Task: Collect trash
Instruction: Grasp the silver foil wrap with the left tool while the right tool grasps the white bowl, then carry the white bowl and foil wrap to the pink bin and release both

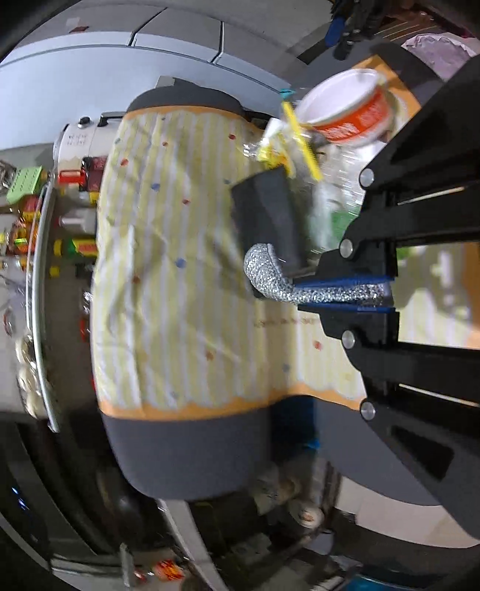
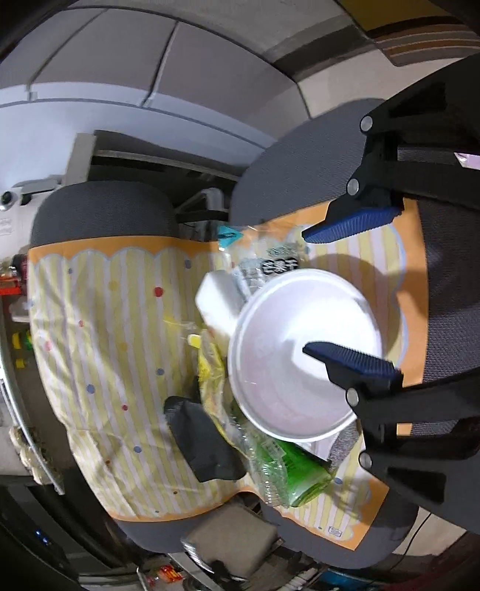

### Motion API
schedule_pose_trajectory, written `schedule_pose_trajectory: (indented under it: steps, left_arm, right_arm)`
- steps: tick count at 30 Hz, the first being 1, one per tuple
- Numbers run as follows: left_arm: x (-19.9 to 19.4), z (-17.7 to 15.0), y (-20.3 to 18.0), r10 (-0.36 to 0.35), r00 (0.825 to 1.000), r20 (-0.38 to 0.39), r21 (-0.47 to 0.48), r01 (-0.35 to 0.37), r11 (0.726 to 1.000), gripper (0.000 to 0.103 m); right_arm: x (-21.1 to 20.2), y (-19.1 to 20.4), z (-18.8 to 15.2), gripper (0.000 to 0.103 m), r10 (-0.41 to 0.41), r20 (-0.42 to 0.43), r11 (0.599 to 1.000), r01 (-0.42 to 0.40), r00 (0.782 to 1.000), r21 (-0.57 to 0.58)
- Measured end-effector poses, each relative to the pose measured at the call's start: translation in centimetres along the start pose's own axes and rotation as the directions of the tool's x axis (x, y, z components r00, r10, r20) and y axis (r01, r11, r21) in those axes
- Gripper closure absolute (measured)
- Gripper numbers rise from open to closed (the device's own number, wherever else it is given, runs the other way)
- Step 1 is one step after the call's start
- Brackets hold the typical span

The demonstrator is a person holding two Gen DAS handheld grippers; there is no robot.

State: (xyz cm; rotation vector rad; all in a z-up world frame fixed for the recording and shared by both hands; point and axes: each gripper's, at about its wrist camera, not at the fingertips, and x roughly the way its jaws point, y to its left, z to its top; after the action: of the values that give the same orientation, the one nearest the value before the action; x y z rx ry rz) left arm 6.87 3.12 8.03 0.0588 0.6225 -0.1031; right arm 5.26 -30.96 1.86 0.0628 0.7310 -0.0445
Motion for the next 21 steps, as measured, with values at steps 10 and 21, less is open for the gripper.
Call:
schedule_pose_trajectory:
  steps: [10,21]
  left_arm:
    - [-0.2,-4.2,1.1,-0.015,0.997,-0.07,-0.054,0.011,0.998,0.097]
    - [-4.4,-4.5,-2.8,-0.124,0.992,-0.002,0.031,0.124,0.992,0.097]
  right_arm:
    - [5.9,-2.7,-0.5,0.068,-0.005,-0.124,0.99,0.023,0.992,0.143]
    - [-1.3,-3.5,-0.3,0.096,0.046,0.017,0.978,-0.048,0.999,0.205]
